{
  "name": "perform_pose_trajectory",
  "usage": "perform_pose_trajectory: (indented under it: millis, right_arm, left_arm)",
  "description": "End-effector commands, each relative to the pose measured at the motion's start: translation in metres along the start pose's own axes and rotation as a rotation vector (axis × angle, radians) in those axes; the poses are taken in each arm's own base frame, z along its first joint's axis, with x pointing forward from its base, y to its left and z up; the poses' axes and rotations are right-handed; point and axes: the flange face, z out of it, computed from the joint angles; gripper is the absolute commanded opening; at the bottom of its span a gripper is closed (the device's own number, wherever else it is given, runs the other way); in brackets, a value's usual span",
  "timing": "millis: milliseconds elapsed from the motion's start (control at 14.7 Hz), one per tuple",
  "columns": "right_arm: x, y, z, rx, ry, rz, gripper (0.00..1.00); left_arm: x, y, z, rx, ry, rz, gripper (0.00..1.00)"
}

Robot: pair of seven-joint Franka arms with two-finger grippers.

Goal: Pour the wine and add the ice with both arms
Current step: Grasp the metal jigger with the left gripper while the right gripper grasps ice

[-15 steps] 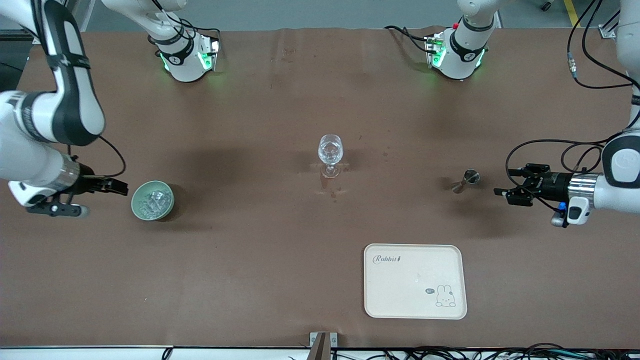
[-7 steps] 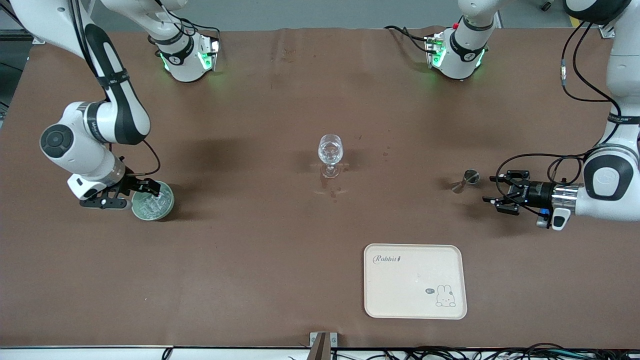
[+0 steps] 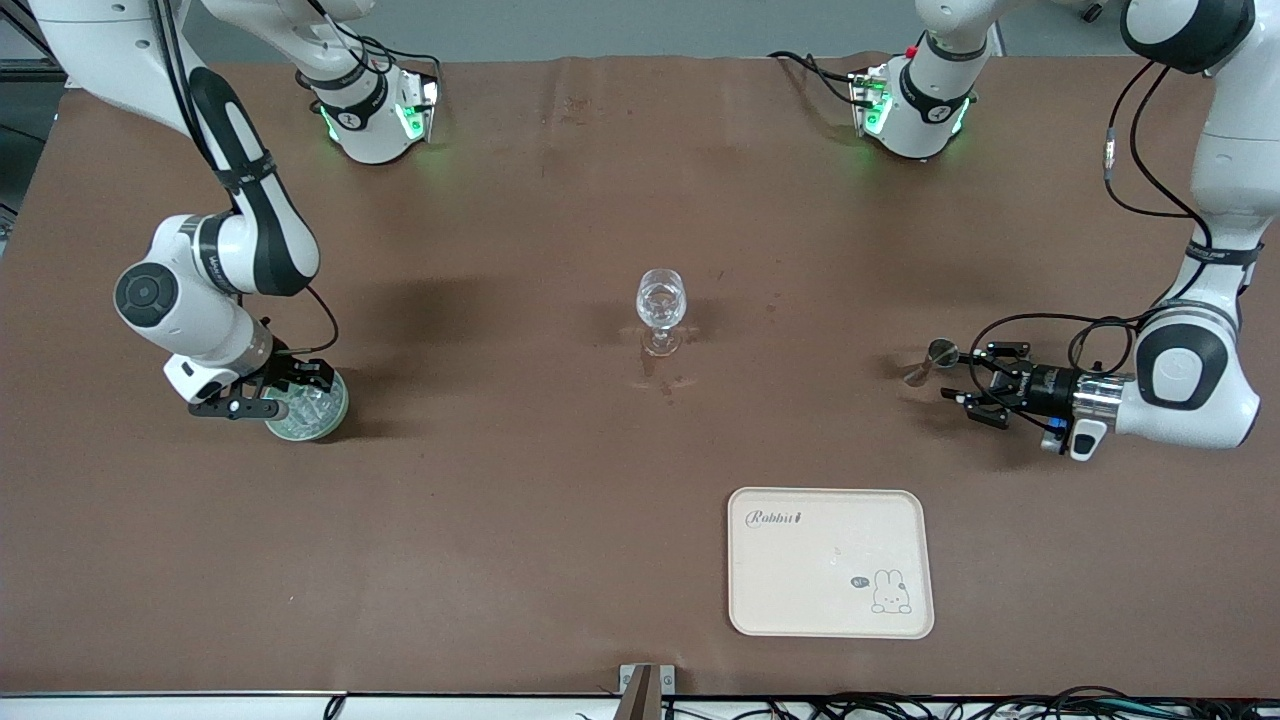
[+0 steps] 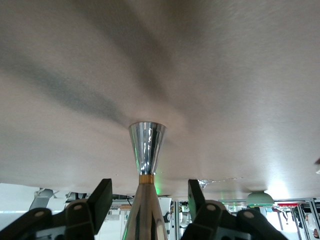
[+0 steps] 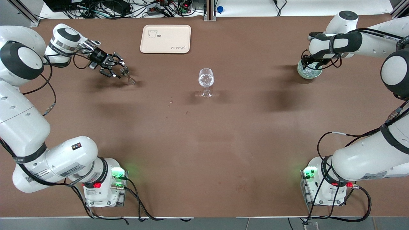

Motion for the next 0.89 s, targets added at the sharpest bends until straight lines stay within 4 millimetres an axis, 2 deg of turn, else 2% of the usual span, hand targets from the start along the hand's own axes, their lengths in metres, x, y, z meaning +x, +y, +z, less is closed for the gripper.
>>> perform_pose_trajectory:
  millis: [0, 137, 273, 478, 614, 751, 819]
  right_arm:
    - [-0.005, -0.003, 0.009, 0.010, 0.003, -0.003, 0.66]
    - [-0.007, -0.002, 0.012, 0.010, -0.001, -0.002, 0.65]
    - [-0.008, -0.001, 0.014, 0.009, -0.006, -0.001, 0.57]
    - [-0.007, -0.001, 0.015, 0.009, -0.007, -0.002, 0.51]
    - [-0.007, -0.001, 0.018, 0.007, -0.004, -0.004, 0.50]
    - [-0.005, 0.000, 0.019, 0.007, 0.012, -0.001, 0.50]
    - [-0.005, 0.000, 0.020, 0.006, 0.011, -0.002, 0.50]
  left_arm:
    - [0.006, -0.001, 0.012, -0.004, -0.040, -0.024, 0.67]
    - [0.008, 0.004, 0.024, -0.001, -0.059, -0.010, 0.64]
    - [0.006, 0.005, 0.027, -0.007, -0.073, -0.014, 0.61]
    - [0.005, 0.005, 0.028, -0.001, -0.079, -0.018, 0.55]
    - [0.006, 0.005, 0.029, -0.001, -0.080, -0.019, 0.49]
    - [0.006, 0.005, 0.030, 0.000, -0.081, -0.023, 0.38]
    - [0.006, 0.005, 0.030, 0.000, -0.081, -0.023, 0.38]
